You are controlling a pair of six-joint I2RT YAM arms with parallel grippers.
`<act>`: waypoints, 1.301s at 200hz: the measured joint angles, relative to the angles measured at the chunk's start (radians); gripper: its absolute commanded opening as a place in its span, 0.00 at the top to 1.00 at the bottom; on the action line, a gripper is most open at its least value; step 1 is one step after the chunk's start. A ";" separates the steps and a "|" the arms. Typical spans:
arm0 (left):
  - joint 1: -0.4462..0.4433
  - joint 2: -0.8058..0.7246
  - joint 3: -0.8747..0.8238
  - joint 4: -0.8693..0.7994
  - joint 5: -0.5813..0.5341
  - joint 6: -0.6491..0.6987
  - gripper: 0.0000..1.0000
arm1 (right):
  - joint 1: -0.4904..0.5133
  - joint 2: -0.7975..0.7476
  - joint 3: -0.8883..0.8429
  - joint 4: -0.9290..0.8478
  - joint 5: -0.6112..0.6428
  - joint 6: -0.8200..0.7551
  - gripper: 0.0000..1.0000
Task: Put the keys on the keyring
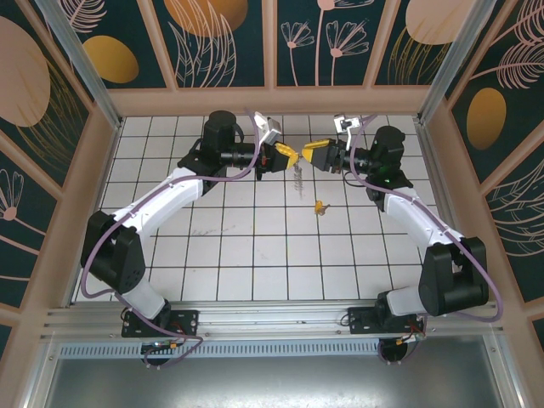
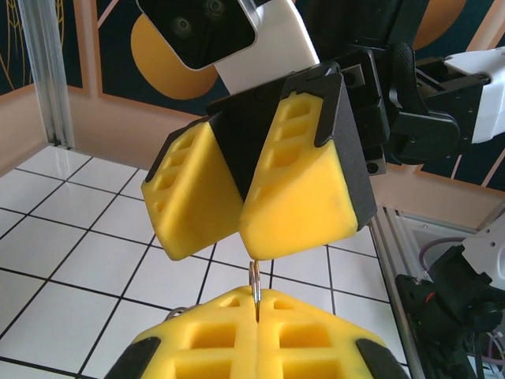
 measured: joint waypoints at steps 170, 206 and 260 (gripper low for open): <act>0.008 0.035 0.004 0.005 0.068 -0.048 1.00 | 0.028 -0.023 -0.033 -0.002 -0.021 -0.022 0.78; 0.015 0.036 0.004 0.016 0.078 -0.056 1.00 | 0.030 -0.023 -0.035 -0.010 -0.020 -0.026 0.73; 0.020 0.036 0.004 0.022 0.085 -0.064 1.00 | 0.032 -0.028 -0.053 -0.011 -0.006 -0.035 0.89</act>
